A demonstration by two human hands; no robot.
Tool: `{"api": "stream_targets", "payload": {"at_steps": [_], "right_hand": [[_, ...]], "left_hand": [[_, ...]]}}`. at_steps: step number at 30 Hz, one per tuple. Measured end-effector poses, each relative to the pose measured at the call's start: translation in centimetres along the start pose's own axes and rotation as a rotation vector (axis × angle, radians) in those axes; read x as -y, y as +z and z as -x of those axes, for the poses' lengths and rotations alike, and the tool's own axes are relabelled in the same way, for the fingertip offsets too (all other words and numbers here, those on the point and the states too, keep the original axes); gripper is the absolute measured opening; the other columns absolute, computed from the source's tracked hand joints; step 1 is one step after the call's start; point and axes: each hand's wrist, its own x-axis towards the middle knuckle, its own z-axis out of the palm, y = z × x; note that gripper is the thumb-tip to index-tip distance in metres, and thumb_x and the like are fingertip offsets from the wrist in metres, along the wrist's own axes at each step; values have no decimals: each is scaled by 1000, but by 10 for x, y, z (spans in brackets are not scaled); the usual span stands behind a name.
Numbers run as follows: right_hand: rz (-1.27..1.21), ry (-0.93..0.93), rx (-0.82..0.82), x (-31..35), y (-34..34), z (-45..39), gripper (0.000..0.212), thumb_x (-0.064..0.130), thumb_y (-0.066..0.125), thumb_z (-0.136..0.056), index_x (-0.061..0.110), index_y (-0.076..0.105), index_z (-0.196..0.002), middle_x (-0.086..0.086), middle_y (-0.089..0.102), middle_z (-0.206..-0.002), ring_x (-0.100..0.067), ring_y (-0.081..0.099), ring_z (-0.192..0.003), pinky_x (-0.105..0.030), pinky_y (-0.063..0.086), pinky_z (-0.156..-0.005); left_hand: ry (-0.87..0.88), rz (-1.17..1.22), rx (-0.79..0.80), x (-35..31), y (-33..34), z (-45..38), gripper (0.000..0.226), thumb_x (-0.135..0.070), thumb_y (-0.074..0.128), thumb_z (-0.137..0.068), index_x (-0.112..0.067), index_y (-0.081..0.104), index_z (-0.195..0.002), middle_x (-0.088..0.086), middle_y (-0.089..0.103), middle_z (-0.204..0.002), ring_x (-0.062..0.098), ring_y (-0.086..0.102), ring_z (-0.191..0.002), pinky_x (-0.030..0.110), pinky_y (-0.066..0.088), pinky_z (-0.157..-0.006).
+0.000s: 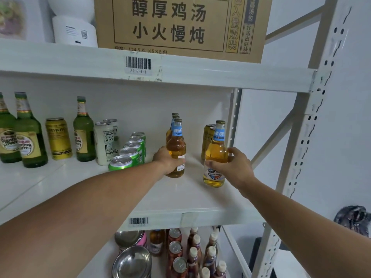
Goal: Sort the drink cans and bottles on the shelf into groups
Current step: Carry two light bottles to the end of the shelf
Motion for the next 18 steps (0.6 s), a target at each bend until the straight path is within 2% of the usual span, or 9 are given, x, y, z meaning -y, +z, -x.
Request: {"api": "stream_targets", "payload": {"at_steps": [6,10,13,16,18], "right_hand": [[-9,-2,22,-5,3,2,95,49,97,-69,25,50,-149,4,66,-123,-22,69,-111,-41,61,-92],[-19,-7,36,-7,8,4,91,50,98,-66,27,56,-144,4,72,-122,-16,72,-104,-35,61,-86],[-5,10,38,-4,18,2,99,62,95,-54,31,58,-141,7,74,-116,-14,74,-101,-41,64,-89],[-26,7,33,1,34,1,105,65,94,-47,31,59,-140,7,75,-115,-16,75,-102,-45,65,-91],[-52,1,41,5,47,0,99,61,96,-50,31,60,-138,7,76,-114,-16,75,-102,-44,65,-90]], "left_hand": [[-8,21,15,0,2,1,67,-35,96,-77,-23,67,-136,4,75,-127,29,71,-117,46,57,-106],[-44,31,15,2,1,13,55,-31,94,-79,-20,70,-128,4,76,-123,27,73,-111,38,58,-97],[-57,15,39,2,-2,25,51,-22,88,-80,-17,66,-126,4,73,-116,28,70,-109,33,54,-88],[-45,-4,88,18,-2,20,64,-41,74,-61,-28,66,-123,1,77,-109,23,73,-101,40,61,-93],[-28,-44,112,38,-6,10,65,-42,64,-60,-32,64,-124,4,76,-109,24,72,-99,39,61,-87]]}}
